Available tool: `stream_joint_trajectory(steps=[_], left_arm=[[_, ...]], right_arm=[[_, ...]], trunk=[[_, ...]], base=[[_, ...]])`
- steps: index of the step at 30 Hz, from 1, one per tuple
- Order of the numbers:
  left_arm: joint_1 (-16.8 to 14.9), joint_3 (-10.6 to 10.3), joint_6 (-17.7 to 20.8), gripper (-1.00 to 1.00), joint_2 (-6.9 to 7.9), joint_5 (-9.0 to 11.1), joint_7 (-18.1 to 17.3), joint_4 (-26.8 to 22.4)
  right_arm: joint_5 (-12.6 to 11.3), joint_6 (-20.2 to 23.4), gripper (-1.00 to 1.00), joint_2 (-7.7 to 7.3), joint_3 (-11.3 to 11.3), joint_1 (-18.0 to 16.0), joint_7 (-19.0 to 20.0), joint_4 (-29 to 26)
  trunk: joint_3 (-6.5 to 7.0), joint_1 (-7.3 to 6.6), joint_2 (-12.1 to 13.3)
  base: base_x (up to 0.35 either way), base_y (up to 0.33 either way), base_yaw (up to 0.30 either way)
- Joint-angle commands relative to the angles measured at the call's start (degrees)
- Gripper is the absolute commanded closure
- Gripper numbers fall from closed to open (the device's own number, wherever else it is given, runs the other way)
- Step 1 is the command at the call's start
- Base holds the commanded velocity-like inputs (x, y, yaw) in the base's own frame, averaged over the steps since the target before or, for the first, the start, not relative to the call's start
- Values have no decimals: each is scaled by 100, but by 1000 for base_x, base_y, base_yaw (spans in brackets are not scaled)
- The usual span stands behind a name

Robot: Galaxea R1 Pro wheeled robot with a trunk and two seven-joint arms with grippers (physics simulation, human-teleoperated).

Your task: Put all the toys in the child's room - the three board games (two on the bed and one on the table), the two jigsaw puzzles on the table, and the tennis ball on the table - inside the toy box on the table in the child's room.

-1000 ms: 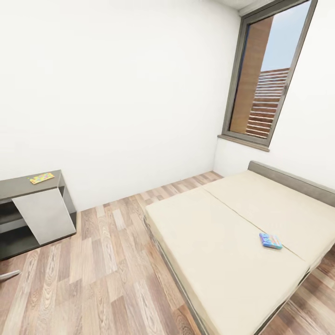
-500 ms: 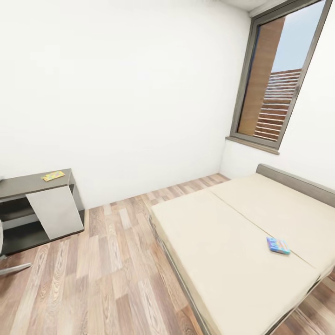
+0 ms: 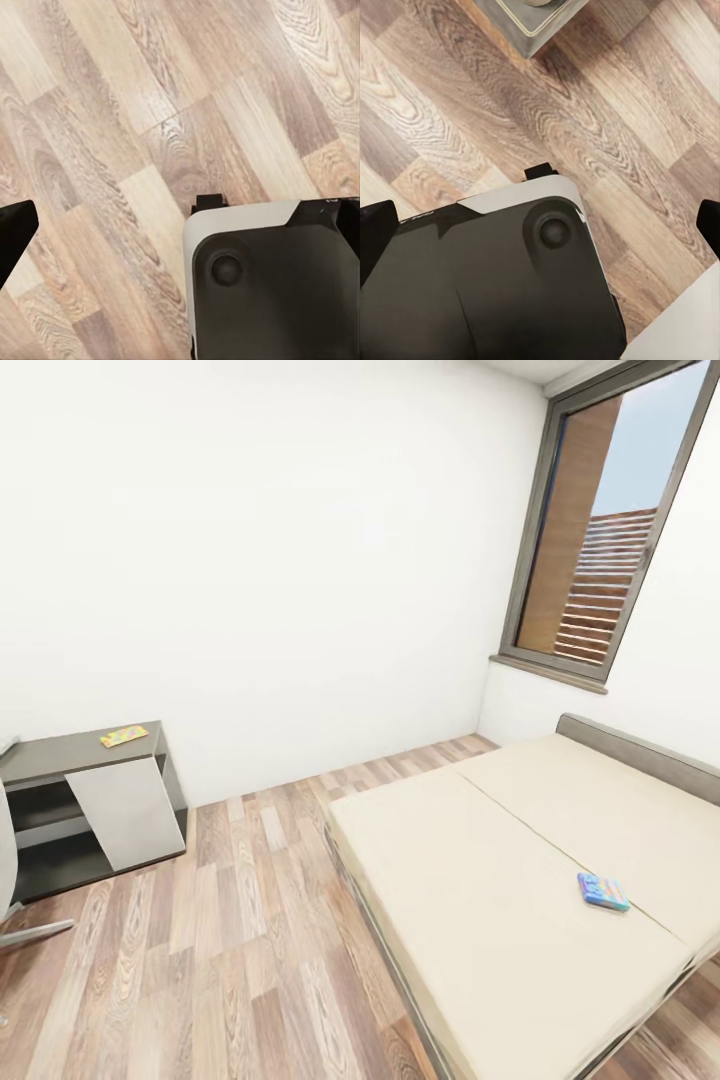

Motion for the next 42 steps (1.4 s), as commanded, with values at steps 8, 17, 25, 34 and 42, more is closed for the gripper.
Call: stream_joint_trajectory(steps=[8, 17, 25, 34, 42], left_arm=[[3, 38, -17, -100, -65, -60, 27, 39], [19, 43, -17, -100, -113, -58, 29, 61], [62, 41, -30, -100, -116, -59, 23, 62], [74, 39, -26, -100, -116, -64, 25, 62], [74, 39, -31, -100, -116, -67, 21, 62]], right_arm=[[-53, -7, -100, 9, 56, -1, -20, 1], [-47, -6, -100, 12, 57, -2, -12, 1], [-46, -6, -100, 15, 57, 1, -11, 1], [-38, -6, -100, 52, 57, -1, -12, 1], [-38, -6, -100, 53, 57, 0, -5, 1]], trunk=[[-13, 3, -13], [-13, 3, -13], [-13, 3, -13], [-13, 3, -13], [-13, 3, -13]], base=[[0, -47, 134], [51, -135, 269], [12, -18, 284], [76, -7, 97], [26, -7, 187]])
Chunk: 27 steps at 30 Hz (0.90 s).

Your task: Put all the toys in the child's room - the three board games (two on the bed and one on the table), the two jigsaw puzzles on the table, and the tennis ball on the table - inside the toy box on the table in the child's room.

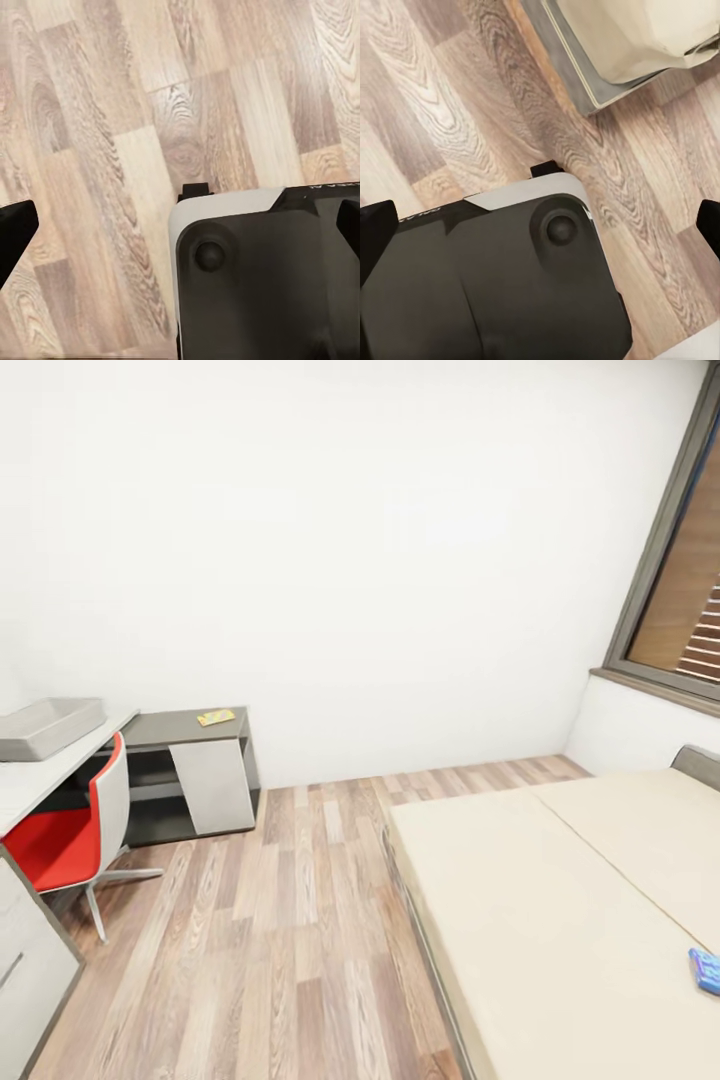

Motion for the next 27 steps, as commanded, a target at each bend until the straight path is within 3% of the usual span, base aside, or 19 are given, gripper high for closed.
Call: stream_joint_trajectory(steps=[1, 11, 20, 27], left_arm=[[-8, 45, -25, -100, 0, -59, 21, 12], [-8, 44, -22, -100, 0, -59, 21, 12], [-8, 44, -23, -100, 0, -59, 23, 12], [-8, 43, -25, -100, 0, -59, 21, 12]], right_arm=[[-49, -15, -100, 2, 49, -2, -21, -2], [-49, -15, -100, 4, 49, 1, -27, -2], [-49, -15, -100, 3, 49, 2, -26, -2], [-47, -15, -100, -1, 49, 2, -20, -2]], trunk=[[-13, 3, -12], [-13, 3, -12], [-13, 3, -12], [-13, 3, -12]], base=[[6, -2, 260], [2, -11, 96], [0, -180, 24], [0, -49, 186]])
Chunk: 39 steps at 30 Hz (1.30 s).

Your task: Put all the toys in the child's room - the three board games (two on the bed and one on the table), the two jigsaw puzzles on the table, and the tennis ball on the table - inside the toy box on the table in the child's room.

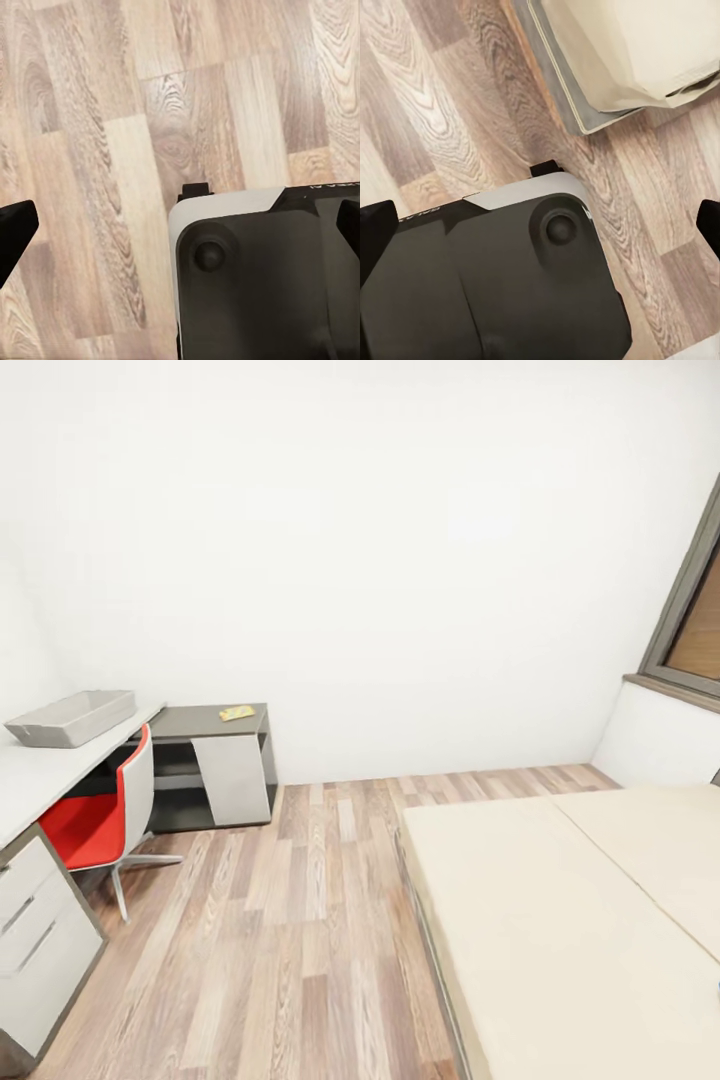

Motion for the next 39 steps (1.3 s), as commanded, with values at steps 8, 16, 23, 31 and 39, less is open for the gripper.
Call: stream_joint_trajectory(steps=[8, 16, 23, 31, 39], left_arm=[[-8, 45, -25, -100, 0, -60, 20, 11], [-8, 44, -22, -100, 0, -60, 20, 11], [-8, 45, -22, -100, 0, -60, 20, 11], [-6, 46, -23, -100, 0, -60, 20, 11], [-8, 47, -25, -100, 0, -60, 20, 11]], right_arm=[[-51, -15, -100, 7, 49, -3, -26, -1], [-50, -15, -100, 9, 49, -3, -28, 0], [-44, -15, -100, 9, 49, -3, -22, -1], [-43, -15, -100, 9, 49, -3, -20, -1], [-42, -15, -100, 9, 49, -3, -27, -1]], trunk=[[-13, 3, -13], [-13, 3, -13], [-13, 3, -13], [-13, 3, -13], [-13, 3, -13]], base=[[0, -6, 95], [0, -1, 10], [-32, 0, 72], [-13, 0, 192], [-1, 0, 34]])
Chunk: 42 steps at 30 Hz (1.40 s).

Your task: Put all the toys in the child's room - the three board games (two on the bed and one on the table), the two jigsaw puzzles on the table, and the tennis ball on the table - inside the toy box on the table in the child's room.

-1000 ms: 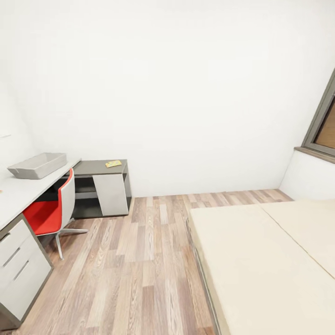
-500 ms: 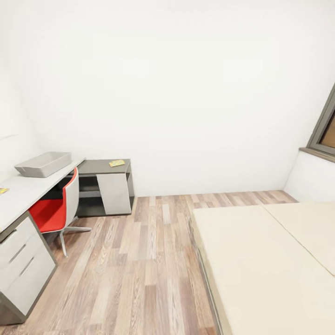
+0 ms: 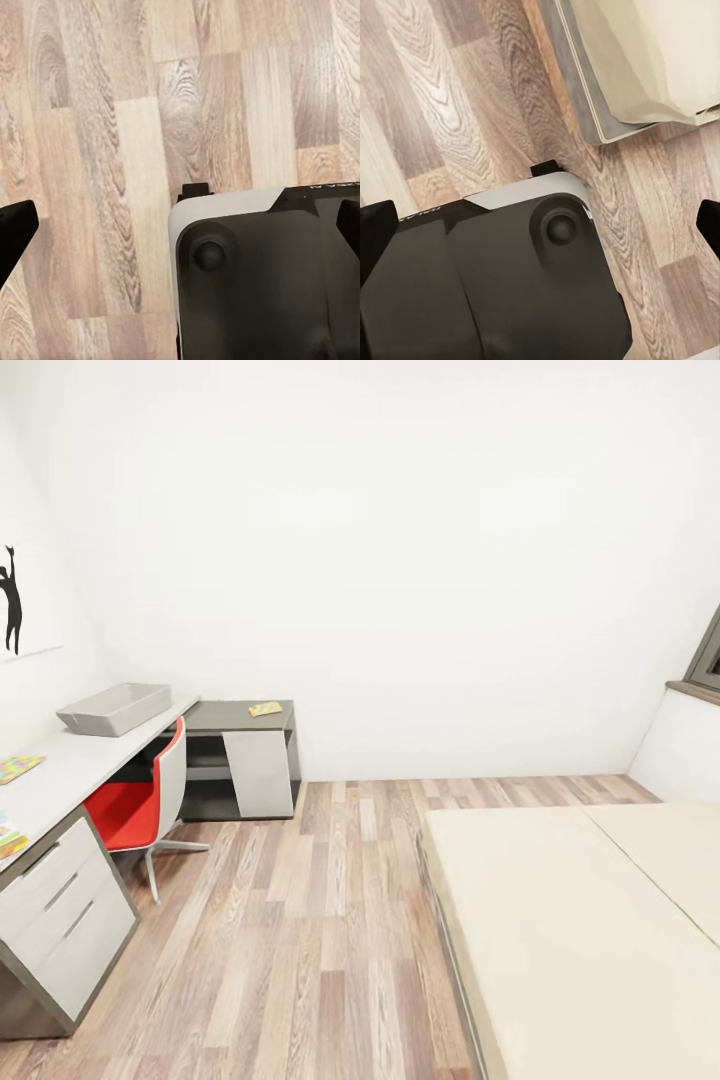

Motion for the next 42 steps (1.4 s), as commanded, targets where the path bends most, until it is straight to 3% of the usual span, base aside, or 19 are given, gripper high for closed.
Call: stream_joint_trajectory(steps=[1, 19, 42], left_arm=[[-7, 43, -27, -100, 1, -60, 21, 11], [-6, 41, -25, -100, 1, -60, 21, 11], [-5, 43, -25, -100, 1, -60, 21, 11]], right_arm=[[-49, -16, -100, 2, 48, -4, -21, 1], [-49, -16, -100, 2, 48, -4, -15, 1], [-49, -16, -100, 2, 48, -4, -13, 1]], trunk=[[-13, 3, -13], [-13, 3, -13], [-13, 3, -13]], base=[[0, 0, 6], [0, 0, 142], [0, 0, 6]])
